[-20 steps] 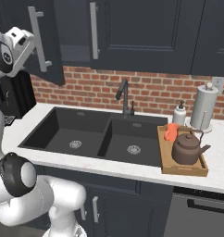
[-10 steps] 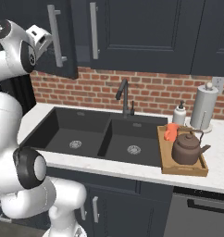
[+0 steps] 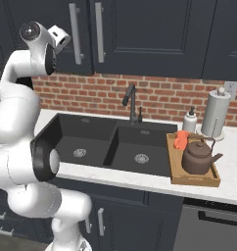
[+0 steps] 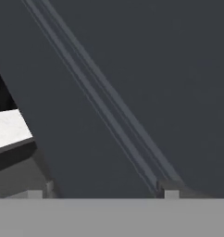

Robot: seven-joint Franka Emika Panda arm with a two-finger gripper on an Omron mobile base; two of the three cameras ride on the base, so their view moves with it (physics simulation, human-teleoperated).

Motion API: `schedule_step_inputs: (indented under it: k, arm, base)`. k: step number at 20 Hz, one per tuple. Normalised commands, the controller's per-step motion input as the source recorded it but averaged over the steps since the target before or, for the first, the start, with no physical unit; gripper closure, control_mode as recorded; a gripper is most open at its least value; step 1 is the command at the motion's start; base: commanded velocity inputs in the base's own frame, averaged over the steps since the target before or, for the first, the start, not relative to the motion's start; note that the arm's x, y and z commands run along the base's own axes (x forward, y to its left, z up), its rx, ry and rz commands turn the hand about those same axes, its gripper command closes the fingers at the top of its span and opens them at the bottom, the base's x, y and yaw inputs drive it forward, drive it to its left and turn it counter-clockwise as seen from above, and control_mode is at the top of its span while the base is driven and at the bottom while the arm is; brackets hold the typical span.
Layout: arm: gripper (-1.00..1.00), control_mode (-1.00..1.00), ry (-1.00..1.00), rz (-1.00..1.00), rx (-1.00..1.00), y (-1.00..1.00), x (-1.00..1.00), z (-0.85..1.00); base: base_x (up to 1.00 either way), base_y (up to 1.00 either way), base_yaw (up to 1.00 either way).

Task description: Pick the kettle from the counter and place it on the tray. Then pick the mug from the cabinet and place it on the tray. Then close the cabinet doors.

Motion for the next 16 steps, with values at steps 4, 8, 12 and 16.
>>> schedule_step_inputs:
  k: [4,8,12,16]
  arm:
    - [-1.0,-1.0,-0.03,0.0,0.06,-0.31,0.8,-0.37]
    - [-1.0,-1.0,-0.04,0.0,0.02,-0.28,0.79,-0.48]
    - [-1.0,-1.0,-0.03,0.0,0.01,-0.25,0.78,-0.55]
    - [-1.0,-1.0,-0.07,0.0,0.0,-0.27,0.62,-0.65]
  base:
    - [0.0,0.0,0.0]
    - [0.0,0.0,0.0]
    - [0.0,0.0,0.0]
    - [0.0,0.0,0.0]
